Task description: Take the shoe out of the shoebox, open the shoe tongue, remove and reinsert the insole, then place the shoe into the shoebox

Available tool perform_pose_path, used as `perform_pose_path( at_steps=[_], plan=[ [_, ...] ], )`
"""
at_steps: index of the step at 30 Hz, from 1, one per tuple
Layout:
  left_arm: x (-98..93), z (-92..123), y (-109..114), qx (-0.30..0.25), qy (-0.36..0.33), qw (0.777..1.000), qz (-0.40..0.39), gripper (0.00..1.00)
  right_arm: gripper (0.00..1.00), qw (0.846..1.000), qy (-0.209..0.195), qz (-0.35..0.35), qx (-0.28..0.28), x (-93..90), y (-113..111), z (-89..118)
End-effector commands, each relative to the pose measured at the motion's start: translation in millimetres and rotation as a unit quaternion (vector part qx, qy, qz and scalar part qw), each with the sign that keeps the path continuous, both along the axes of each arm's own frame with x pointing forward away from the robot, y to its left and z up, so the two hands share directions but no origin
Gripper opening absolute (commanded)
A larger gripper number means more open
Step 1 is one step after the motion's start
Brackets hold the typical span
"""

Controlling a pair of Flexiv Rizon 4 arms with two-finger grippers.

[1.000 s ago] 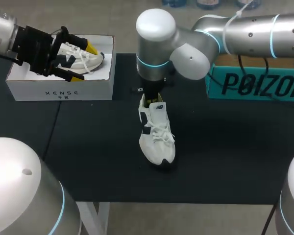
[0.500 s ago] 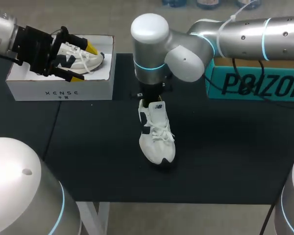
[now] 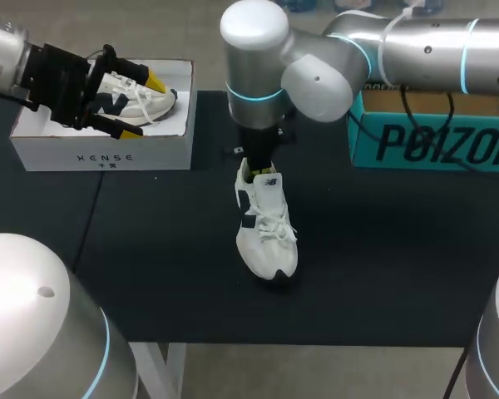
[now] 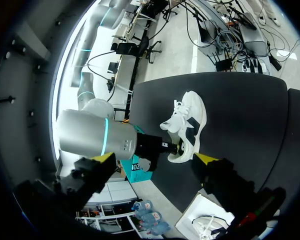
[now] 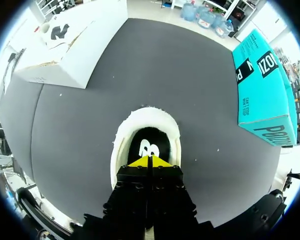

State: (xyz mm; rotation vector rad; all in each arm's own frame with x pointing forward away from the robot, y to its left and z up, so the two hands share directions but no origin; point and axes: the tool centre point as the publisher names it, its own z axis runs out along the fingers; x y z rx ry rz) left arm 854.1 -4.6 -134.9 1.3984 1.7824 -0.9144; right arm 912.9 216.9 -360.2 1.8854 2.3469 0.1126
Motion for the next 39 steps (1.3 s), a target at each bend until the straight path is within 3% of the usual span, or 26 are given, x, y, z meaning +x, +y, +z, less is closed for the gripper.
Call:
perform_pose_path(
  at_steps=[1, 32, 36, 39],
  plan=[
    [0.4, 0, -1, 0.001, 0.000, 1.000, 0.000, 1.00, 0.00, 1.000, 0.007, 0.001, 0.008, -9.9, -7, 5],
    [0.4, 0, -1, 0.001, 0.000, 1.000, 0.000, 1.00, 0.01, 0.993, 0.116, 0.001, 0.004, -38.3, -15, -9],
    [0.4, 0, -1, 0.001, 0.000, 1.000, 0.000, 1.00, 0.31, 0.993, 0.118, 0.004, 0.003, -39.1, -16, -8],
    [0.4, 0, -1, 0.001, 0.000, 1.000, 0.000, 1.00, 0.41, 0.993, 0.117, 0.007, 0.001, -40.3, -16, -5]
  ],
)
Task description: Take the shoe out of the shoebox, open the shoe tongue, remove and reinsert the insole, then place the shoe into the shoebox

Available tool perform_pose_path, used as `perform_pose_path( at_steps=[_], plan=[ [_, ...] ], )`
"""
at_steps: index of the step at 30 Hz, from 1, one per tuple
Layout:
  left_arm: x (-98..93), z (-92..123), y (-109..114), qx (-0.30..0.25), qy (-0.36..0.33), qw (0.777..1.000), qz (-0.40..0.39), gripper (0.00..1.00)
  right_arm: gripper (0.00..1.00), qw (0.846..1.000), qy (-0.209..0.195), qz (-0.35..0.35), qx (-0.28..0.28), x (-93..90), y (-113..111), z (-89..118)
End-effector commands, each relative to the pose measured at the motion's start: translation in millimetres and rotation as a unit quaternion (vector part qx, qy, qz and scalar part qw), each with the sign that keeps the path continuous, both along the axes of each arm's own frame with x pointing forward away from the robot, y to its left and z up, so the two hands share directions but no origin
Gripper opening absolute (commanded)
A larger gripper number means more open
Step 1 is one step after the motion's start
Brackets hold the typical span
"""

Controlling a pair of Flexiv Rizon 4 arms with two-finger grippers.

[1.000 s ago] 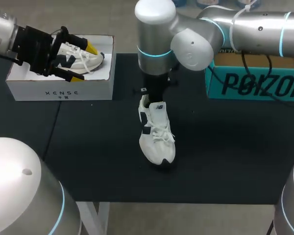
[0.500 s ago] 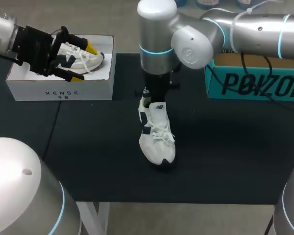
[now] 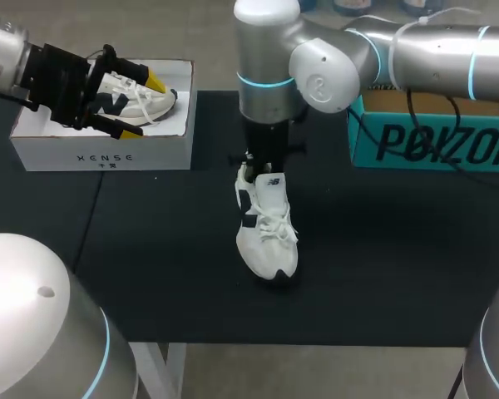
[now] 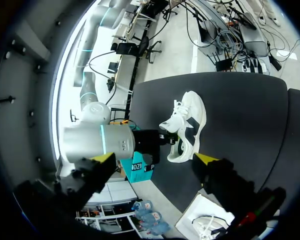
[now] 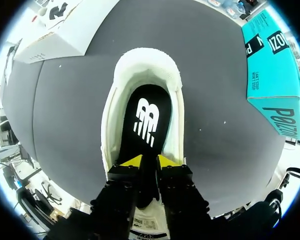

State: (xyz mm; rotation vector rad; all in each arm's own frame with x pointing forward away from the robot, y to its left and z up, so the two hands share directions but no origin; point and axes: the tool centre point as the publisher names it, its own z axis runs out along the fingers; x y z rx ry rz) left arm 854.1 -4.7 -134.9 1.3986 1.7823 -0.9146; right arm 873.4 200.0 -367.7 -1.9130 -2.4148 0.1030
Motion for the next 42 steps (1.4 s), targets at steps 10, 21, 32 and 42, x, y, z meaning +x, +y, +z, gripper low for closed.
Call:
perform_pose_path(
  at_steps=[10, 21, 32, 42],
  plan=[
    [0.4, 0, 0, 0.001, 0.000, 1.000, 0.000, 1.00, 0.89, 1.000, 0.002, 0.008, 0.000, -3.8, 4, 3],
    [0.4, 0, 0, 0.001, 0.000, 1.000, 0.000, 1.00, 1.00, 1.000, 0.006, 0.012, 0.010, -7.0, 9, 1],
    [0.4, 0, 0, 0.001, 0.000, 1.000, 0.000, 1.00, 1.00, 1.000, -0.025, 0.012, 0.012, -12.8, 10, 28],
    [0.4, 0, 0, 0.001, 0.000, 1.000, 0.000, 1.00, 0.00, 0.997, -0.074, 0.025, 0.004, -21.1, 10, 54]
  ],
)
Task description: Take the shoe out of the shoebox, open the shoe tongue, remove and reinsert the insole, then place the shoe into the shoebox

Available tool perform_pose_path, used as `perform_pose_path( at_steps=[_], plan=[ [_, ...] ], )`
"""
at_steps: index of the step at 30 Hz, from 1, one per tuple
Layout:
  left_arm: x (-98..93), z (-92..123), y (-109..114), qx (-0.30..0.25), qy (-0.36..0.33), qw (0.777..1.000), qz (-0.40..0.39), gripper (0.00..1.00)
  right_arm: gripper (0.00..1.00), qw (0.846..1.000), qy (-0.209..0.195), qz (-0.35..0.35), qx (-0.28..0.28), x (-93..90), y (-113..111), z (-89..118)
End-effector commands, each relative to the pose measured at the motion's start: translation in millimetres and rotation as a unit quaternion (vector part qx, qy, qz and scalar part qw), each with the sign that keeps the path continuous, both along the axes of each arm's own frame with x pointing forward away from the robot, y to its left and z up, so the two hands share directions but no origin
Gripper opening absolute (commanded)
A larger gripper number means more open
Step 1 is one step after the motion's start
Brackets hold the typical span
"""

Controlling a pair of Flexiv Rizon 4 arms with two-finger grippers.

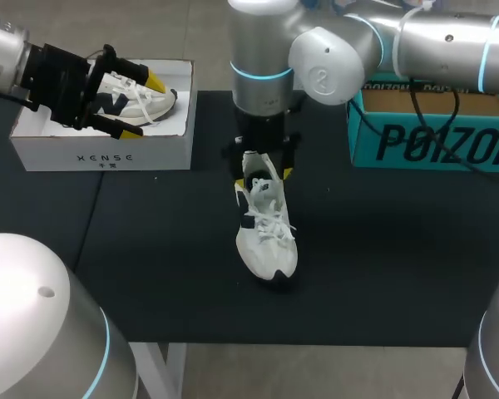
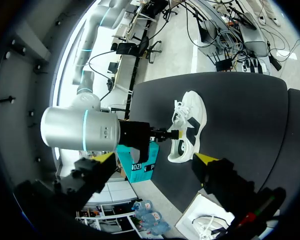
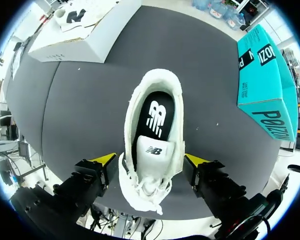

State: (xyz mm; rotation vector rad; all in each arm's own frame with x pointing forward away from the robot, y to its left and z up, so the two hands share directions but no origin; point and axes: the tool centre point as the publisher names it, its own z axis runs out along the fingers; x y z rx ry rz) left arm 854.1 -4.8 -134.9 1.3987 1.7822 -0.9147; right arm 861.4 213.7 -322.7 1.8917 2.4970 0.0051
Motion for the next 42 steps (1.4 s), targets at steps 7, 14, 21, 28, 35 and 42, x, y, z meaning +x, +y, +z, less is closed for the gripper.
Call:
perform_pose_path(
  at_steps=[7, 14, 21, 28, 35, 42],
  plan=[
    [0.4, 0, 0, 0.001, 0.000, 1.000, 0.000, 1.00, 0.00, 0.999, -0.043, 0.002, -0.003, -4.8, -6, -8],
    [0.4, 0, 0, 0.001, 0.000, 1.000, 0.000, 1.00, 0.00, 0.999, -0.042, 0.002, -0.001, -6.8, -8, -18],
    [0.4, 0, 0, 0.001, 0.000, 1.000, 0.000, 1.00, 0.00, 1.000, -0.028, 0.003, -0.002, -8.8, -10, -37],
    [0.4, 0, 0, 0.001, 0.000, 1.000, 0.000, 1.00, 0.00, 1.000, -0.017, 0.007, -0.008, -9.4, -10, -46],
    [0.4, 0, 0, 0.001, 0.000, 1.000, 0.000, 1.00, 0.00, 0.999, -0.031, 0.029, 0.021, -4.2, -12, -29],
    [0.4, 0, 0, 0.001, 0.000, 1.000, 0.000, 1.00, 0.00, 0.966, -0.074, 0.230, 0.093, 14.4, -2, 6]
  ],
)
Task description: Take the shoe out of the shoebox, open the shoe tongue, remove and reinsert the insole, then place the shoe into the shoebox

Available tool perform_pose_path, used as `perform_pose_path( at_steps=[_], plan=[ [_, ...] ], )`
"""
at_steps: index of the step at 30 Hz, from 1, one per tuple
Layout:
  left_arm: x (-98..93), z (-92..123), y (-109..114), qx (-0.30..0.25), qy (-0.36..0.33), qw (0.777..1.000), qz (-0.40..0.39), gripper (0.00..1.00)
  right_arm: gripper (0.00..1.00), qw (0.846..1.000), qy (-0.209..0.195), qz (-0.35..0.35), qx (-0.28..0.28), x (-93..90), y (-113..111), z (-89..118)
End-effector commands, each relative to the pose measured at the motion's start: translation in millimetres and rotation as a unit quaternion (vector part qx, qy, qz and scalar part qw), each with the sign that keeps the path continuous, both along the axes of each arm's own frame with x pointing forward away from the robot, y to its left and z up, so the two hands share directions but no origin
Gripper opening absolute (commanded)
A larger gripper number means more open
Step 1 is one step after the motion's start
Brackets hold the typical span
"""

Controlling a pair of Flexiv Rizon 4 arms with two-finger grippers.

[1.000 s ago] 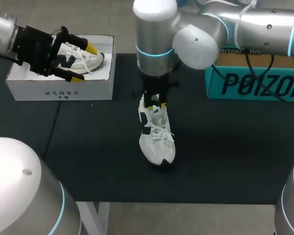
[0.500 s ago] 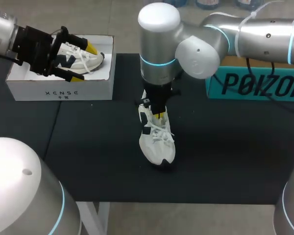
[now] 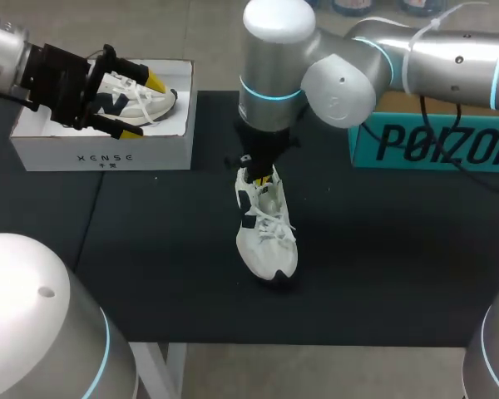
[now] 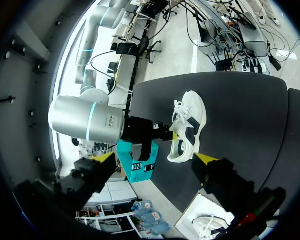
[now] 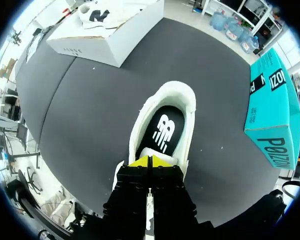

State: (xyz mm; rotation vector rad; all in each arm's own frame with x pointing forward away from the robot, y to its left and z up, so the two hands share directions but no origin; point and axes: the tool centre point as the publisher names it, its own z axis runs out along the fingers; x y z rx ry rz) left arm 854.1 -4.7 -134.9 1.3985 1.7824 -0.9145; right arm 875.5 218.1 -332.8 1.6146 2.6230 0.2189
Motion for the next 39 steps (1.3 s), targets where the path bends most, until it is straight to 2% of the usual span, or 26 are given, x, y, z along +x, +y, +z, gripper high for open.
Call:
perform_pose_path(
  at_steps=[1, 2, 4, 5, 39],
  plan=[
    [0.5, 0, -1, 0.001, 0.000, 1.000, 0.000, 1.00, 0.00, 0.977, -0.033, 0.210, 0.022, 5.3, -6, 22],
    [0.5, 0, -1, 0.001, 0.000, 1.000, 0.000, 1.00, 0.00, 0.959, -0.036, 0.282, 0.011, 6.8, -3, 26],
    [0.5, 0, -1, 0.001, 0.000, 1.000, 0.000, 1.00, 0.00, 0.935, -0.054, 0.350, -0.025, 10.7, -4, 32],
    [0.5, 0, -1, 0.001, 0.000, 1.000, 0.000, 1.00, 0.00, 0.907, -0.059, 0.411, -0.071, 12.1, -5, 36],
    [0.5, 0, -1, 0.001, 0.000, 1.000, 0.000, 1.00, 0.00, 0.907, -0.059, 0.411, -0.071, 12.1, -5, 36]
  ],
)
